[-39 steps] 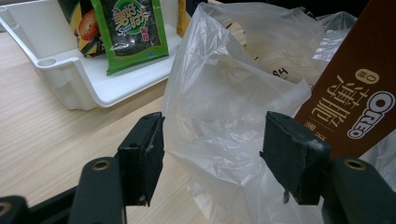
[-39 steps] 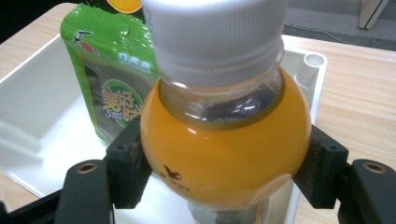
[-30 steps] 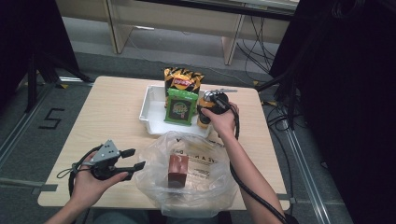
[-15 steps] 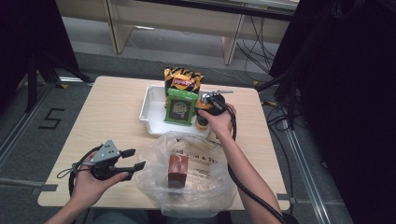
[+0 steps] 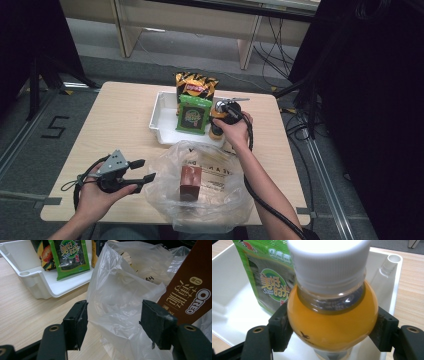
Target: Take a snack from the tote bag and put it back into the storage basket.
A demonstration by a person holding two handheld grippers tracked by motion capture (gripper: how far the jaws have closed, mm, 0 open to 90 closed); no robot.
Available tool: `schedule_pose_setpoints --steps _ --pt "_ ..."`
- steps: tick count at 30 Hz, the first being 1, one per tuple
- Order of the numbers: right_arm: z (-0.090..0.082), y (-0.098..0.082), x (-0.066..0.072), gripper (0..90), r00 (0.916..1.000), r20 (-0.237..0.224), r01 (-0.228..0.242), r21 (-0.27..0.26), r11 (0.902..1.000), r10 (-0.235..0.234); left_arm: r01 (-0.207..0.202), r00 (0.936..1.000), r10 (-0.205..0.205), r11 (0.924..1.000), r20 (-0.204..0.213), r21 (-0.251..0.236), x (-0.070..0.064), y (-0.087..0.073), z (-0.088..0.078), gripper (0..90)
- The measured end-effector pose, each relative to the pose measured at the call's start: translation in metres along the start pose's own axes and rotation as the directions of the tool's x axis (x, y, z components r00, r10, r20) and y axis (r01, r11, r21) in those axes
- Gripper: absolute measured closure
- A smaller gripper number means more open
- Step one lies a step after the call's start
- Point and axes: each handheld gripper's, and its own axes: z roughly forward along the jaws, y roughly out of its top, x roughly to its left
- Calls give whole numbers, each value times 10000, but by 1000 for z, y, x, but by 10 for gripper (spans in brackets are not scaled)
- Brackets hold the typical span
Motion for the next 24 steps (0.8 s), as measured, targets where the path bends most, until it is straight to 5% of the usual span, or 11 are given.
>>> schedule_pose_setpoints --steps 10,15,24 --pt "-1 0 2 314 9998 -66 -172 260 9995 174 0 10000 0 10000 43 -13 0 0 0 381" --pt "-2 1 2 303 9999 70 94 300 9995 -96 -13 10000 13 10000 46 -3 0 0 0 381" --pt "-3 -1 5 210 9997 235 88 289 9995 -94 -19 10000 19 10000 -30 65 0 0 0 380"
